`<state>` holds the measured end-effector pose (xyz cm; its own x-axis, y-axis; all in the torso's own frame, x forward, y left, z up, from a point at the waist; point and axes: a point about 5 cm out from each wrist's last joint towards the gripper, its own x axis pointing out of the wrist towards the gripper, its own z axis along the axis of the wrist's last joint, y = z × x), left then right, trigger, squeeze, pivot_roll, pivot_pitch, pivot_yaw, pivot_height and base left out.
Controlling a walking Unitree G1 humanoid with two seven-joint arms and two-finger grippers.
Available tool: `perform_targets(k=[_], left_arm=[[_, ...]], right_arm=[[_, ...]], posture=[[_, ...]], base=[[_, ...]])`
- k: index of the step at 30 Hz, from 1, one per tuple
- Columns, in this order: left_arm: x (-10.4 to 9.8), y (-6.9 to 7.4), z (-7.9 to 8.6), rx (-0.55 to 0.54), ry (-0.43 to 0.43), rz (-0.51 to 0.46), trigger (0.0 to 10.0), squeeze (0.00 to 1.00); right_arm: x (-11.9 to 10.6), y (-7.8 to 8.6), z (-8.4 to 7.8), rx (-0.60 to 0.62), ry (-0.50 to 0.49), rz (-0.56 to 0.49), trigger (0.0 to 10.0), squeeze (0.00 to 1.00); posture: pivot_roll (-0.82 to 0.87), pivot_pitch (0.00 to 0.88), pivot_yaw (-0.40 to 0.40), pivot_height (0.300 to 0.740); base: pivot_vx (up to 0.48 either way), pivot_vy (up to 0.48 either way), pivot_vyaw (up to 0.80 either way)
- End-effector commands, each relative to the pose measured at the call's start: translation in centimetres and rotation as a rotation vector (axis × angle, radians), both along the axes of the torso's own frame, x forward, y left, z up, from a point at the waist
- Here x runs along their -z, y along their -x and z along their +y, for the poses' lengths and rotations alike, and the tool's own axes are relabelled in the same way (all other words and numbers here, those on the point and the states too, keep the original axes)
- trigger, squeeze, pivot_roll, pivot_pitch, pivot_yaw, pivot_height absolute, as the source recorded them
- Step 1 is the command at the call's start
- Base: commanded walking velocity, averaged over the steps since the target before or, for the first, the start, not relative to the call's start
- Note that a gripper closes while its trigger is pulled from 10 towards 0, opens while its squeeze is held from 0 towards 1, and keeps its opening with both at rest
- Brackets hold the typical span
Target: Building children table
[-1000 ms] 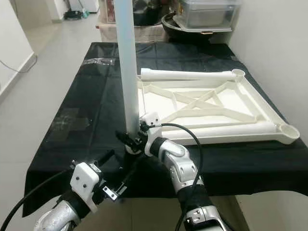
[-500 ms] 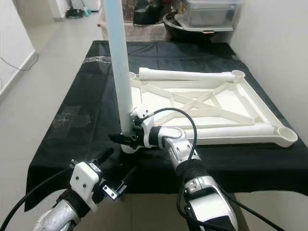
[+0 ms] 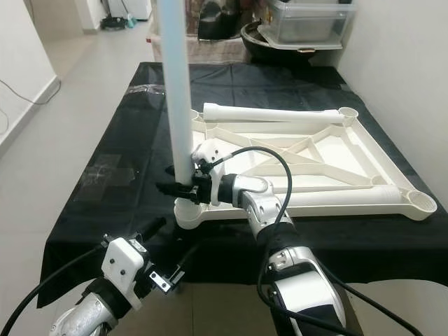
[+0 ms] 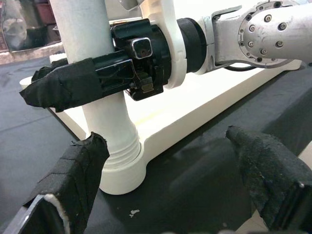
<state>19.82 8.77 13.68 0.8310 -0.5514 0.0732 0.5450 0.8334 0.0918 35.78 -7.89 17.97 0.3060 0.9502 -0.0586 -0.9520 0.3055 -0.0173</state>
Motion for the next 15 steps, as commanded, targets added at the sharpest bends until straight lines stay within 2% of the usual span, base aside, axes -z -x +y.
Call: perform_targets(k=[1, 2, 3, 5, 6, 7, 8, 9, 11, 13, 14, 15], left_arm=[[0.3, 0.1, 0.1, 0.0, -0.022, 0.006, 10.0, 0.0], [0.3, 0.1, 0.1, 0.0, -0.022, 0.006, 10.0, 0.0], [0.3, 0.1, 0.1, 0.0, -0.022, 0.006, 10.0, 0.0], [0.3, 0.1, 0.1, -0.002, -0.024, 0.006, 10.0, 0.0], [0.3, 0.1, 0.1, -0.002, -0.024, 0.006, 10.0, 0.0], [0.3, 0.1, 0.1, -0.003, -0.024, 0.006, 10.0, 0.0], [0.3, 0.1, 0.1, -0.003, -0.024, 0.006, 10.0, 0.0], [0.3, 0.0, 0.1, -0.003, -0.025, 0.006, 10.0, 0.0], [0.3, 0.0, 0.1, -0.003, -0.025, 0.006, 10.0, 0.0], [0.4, 0.0, 0.1, -0.002, -0.025, 0.007, 10.0, 0.0], [0.4, 0.0, 0.1, -0.002, -0.025, 0.007, 10.0, 0.0], [0.4, 0.0, 0.1, 0.001, -0.025, 0.009, 10.0, 0.0]], right_arm=[[1.3, 0.4, 0.8, -0.018, 0.005, 0.052, 0.0, 0.0], [1.3, 0.4, 0.8, -0.018, 0.005, 0.052, 0.0, 0.0], [1.5, 0.1, 0.9, 0.041, 0.006, 0.048, 0.0, 0.0], [2.0, -1.3, 0.3, 0.372, 0.015, 0.017, 0.0, 0.0], [2.0, -1.3, 0.3, 0.372, 0.015, 0.017, 0.0, 0.0], [2.2, -1.7, 0.0, 0.494, 0.017, 0.007, 0.0, 0.0], [2.2, -1.7, 0.0, 0.494, 0.017, 0.007, 0.0, 0.0], [2.4, -2.1, -0.8, 0.664, 0.019, 0.009, 0.0, 0.0], [2.4, -2.1, -0.8, 0.664, 0.019, 0.009, 0.0, 0.0], [2.9, -2.2, -3.5, 1.065, -0.009, 0.03, 0.0, 0.0], [2.9, -2.2, -3.5, 1.065, -0.009, 0.03, 0.0, 0.0], [3.0, -1.5, -4.5, 1.251, -0.043, 0.043, 0.0, 0.0]], posture=[[0.15, 0.086, -0.039, 0.74], [0.15, 0.086, -0.039, 0.74], [0.15, 0.088, -0.039, 0.74], [0.15, 0.091, -0.04, 0.74], [0.15, 0.091, -0.04, 0.74], [0.15, 0.092, -0.04, 0.74], [0.15, 0.092, -0.04, 0.74], [0.15, 0.093, -0.039, 0.74], [0.15, 0.093, -0.039, 0.74], [0.13, 0.094, -0.034, 0.74], [0.13, 0.094, -0.034, 0.74], [0.13, 0.096, -0.032, 0.74]], base=[[0.0, 0.0, 0.0], [0.0, 0.0, 0.0], [0.0, 0.0, 0.0], [0.0, 0.0, 0.0], [0.0, 0.0, 0.0], [0.0, 0.0, 0.0], [0.0, 0.0, 0.0], [0.0, 0.0, 0.0], [0.0, 0.0, 0.0], [0.0, 0.0, 0.0], [0.0, 0.0, 0.0], [0.0, 0.0, 0.0]])
